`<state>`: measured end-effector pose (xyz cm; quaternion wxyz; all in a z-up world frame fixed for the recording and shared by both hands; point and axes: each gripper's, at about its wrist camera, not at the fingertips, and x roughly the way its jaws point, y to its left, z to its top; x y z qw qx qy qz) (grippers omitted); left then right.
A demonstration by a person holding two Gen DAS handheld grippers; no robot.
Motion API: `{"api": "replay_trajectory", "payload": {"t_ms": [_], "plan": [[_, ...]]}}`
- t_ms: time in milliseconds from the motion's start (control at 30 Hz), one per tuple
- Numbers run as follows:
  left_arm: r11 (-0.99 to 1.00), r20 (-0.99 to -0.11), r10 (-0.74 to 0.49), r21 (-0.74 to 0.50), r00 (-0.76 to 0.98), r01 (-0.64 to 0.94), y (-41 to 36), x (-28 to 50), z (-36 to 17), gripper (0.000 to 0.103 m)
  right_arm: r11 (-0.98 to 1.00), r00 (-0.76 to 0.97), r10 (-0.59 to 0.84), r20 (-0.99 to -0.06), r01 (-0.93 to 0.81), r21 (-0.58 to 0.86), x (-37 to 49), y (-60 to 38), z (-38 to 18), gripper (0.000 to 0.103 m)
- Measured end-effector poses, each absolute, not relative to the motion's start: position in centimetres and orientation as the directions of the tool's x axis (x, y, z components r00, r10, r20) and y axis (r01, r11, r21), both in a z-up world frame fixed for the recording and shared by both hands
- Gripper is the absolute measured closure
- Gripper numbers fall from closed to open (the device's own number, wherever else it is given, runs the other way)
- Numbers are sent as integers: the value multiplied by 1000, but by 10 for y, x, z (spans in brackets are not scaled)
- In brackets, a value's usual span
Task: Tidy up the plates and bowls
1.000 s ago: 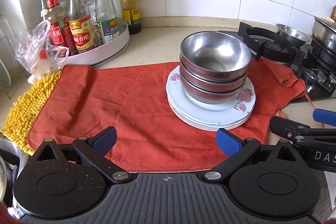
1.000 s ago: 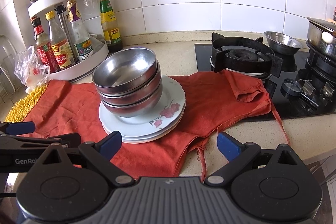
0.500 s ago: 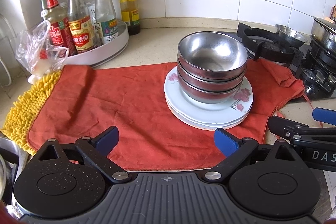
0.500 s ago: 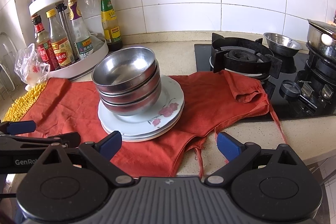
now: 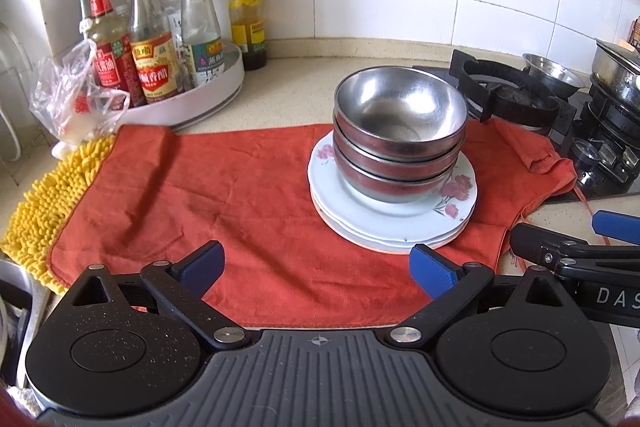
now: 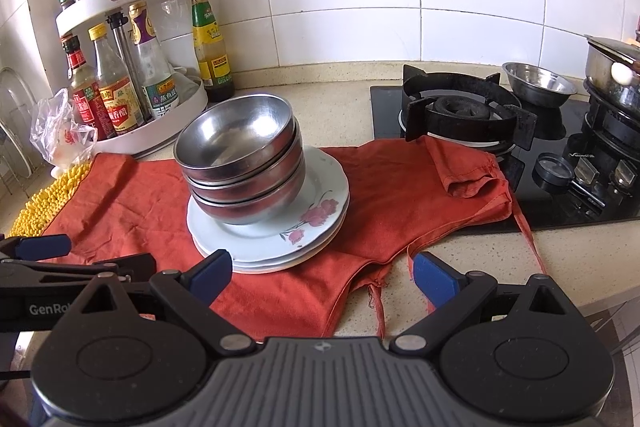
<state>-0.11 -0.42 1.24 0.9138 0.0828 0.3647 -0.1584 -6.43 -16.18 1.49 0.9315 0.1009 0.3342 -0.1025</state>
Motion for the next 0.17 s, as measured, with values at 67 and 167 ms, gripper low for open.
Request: {"api": "replay_trajectory", "payload": {"t_ms": [67, 167], "plan": [[936, -682, -226, 46, 695, 350, -5, -3, 13, 3, 958, 756, -122, -643, 259, 122, -65, -162, 15, 6], [932, -682, -219, 66, 698, 357, -8, -2, 13, 2, 959, 753, -122, -647, 258, 119, -64, -162, 14, 6]]}}
